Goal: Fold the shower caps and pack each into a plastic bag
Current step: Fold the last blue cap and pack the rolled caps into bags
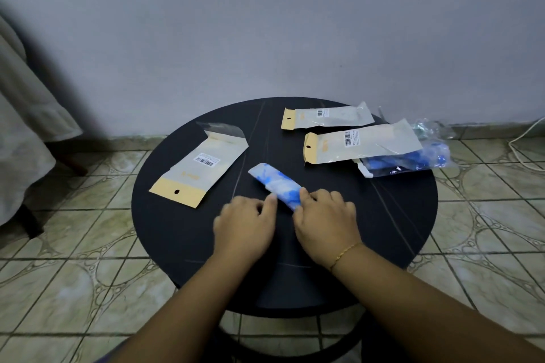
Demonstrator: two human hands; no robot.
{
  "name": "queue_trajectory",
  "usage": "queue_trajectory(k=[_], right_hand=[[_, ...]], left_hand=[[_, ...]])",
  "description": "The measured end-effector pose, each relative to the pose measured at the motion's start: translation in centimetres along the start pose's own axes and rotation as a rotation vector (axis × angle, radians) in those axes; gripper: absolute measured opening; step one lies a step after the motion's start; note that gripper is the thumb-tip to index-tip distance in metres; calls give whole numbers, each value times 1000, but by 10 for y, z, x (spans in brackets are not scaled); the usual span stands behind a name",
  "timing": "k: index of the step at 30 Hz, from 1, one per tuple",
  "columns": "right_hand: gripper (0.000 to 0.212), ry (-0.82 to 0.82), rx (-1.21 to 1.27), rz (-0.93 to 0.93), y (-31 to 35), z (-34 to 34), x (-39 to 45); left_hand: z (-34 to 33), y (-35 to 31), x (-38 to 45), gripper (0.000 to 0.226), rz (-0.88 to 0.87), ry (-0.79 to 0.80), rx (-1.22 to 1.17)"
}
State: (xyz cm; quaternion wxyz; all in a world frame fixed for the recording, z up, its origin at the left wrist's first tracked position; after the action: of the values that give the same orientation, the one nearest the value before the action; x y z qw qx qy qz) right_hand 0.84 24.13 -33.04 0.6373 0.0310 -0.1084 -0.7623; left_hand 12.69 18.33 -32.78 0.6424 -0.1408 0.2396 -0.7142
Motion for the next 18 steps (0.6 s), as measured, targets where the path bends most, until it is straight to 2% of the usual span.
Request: queue_trajectory(k=[1,4,7,9,11,13,15,18], right_hand=[[43,-19,111,-22,-1,1,1],[39,-85,470,-93,-6,2,4],[42,-149,702,-62,-6,0,5],[38,-210,963,-38,-4,0,7],[28,-263,1213,-52,0,2,10],[29,-304,1375,-126,-1,1,15],[37,-293,1503,-214,-2,-1,21],[34,-267,1578,-290,-5,-1,28]], left_hand=[[-2,-6,-2,44,2,59,-68],[-3,-17,1,28,65,126,-423],[-7,-19,10,38,138,138,-727],[-10,-19,16,43,185,162,-840],[-10,-19,20,36,206,220,-949],[-8,-21,21,28,184,273,-1049],[-6,-22,22,28,134,255,-1050],[-2,-18,30,30,-15,28,-698]])
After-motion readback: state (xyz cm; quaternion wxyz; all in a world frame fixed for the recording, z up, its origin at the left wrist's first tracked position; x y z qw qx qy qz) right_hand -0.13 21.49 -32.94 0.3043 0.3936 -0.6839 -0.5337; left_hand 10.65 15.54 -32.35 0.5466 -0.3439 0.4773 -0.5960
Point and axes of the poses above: each hand's wrist, its own x-axis towards the middle knuckle, its own z-axis out of the back of the hand, y = z × x, the point moved 2 cm from there along x, towards the middle knuckle, and after that the axes turned 12 degrees about z, right-handed, at the moved point
